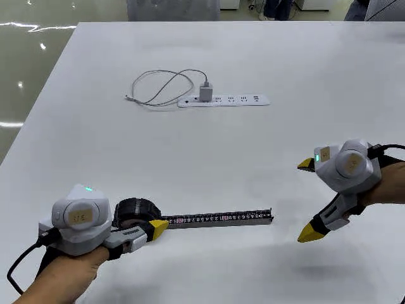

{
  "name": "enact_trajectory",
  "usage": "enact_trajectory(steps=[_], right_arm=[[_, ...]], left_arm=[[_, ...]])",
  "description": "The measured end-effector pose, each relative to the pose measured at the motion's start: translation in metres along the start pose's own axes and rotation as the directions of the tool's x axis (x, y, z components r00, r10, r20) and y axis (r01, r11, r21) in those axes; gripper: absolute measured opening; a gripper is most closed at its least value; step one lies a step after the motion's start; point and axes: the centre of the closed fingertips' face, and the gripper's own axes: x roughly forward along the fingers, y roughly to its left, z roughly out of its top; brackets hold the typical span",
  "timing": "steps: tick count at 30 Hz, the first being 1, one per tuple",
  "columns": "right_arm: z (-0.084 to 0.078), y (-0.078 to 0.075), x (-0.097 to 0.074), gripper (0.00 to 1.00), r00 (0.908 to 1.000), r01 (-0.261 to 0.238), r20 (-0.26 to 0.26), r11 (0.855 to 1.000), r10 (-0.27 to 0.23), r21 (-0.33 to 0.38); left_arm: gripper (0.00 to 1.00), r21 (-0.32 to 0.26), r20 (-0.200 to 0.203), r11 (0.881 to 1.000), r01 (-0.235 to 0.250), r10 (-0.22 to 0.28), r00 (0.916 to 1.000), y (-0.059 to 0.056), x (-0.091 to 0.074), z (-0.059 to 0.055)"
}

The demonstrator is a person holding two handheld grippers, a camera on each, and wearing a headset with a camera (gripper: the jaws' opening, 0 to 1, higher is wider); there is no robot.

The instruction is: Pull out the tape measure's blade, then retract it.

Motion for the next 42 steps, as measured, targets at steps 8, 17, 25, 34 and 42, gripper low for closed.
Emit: enact_trajectory(steps=[8,17,25,34,42], right_arm=[[-0.002,-0.011,0.017,0.99,0.9998,-0.020,-0.008,1.000,0.019,-0.006],[0.006,-0.011,0.037,0.99,0.9991,-0.039,0.014,0.999,0.040,-0.037],[0.005,-0.006,0.050,0.95,0.9978,-0.066,0.008,0.995,0.066,-0.070],[0.007,-0.002,0.058,0.66,0.9957,-0.091,0.001,0.982,0.092,-0.164],[0.005,0.004,0.062,0.55,0.9929,-0.118,-0.034,0.977,0.114,-0.178]], left_arm=[[0.99,0.012,0.025,0.999,-0.035,0.035,0.9991,-0.003,0.008,-0.001],[0.99,-0.001,0.045,0.998,-0.058,0.058,0.9973,-0.007,0.016,-0.009],[0.99,-0.035,0.046,0.998,-0.046,0.048,0.9978,-0.010,0.018,-0.012],[0.99,-0.040,0.037,0.998,-0.051,0.052,0.9980,-0.008,0.018,-0.016],[0.99,-0.044,0.018,0.998,-0.052,0.053,0.9984,-0.005,0.019,-0.024]])
